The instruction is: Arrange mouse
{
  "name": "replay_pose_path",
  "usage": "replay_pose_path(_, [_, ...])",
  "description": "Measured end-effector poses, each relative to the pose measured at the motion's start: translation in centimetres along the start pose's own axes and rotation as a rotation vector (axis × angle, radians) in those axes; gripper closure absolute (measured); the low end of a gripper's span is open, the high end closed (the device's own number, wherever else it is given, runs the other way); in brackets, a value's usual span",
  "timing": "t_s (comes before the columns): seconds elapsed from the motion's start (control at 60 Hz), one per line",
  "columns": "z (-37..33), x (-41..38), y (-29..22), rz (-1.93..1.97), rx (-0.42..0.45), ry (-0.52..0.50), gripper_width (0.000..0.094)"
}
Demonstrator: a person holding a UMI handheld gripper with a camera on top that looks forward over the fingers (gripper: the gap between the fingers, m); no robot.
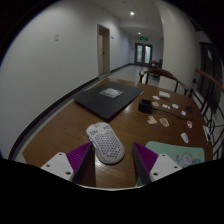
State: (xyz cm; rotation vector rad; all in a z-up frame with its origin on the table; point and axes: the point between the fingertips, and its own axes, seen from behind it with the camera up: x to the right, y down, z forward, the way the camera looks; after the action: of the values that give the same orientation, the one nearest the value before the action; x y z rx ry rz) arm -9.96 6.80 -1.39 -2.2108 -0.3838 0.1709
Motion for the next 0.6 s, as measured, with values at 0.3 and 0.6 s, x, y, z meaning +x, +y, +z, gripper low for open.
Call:
replay_pose_path(0.3, [2.3,-2.5,-1.5,-0.014,0.012,-0.097,0.0113])
replay_pose_path(0.6, [3.2,-3.7,-2.0,-0.109,0.034,-0.116,0.0561])
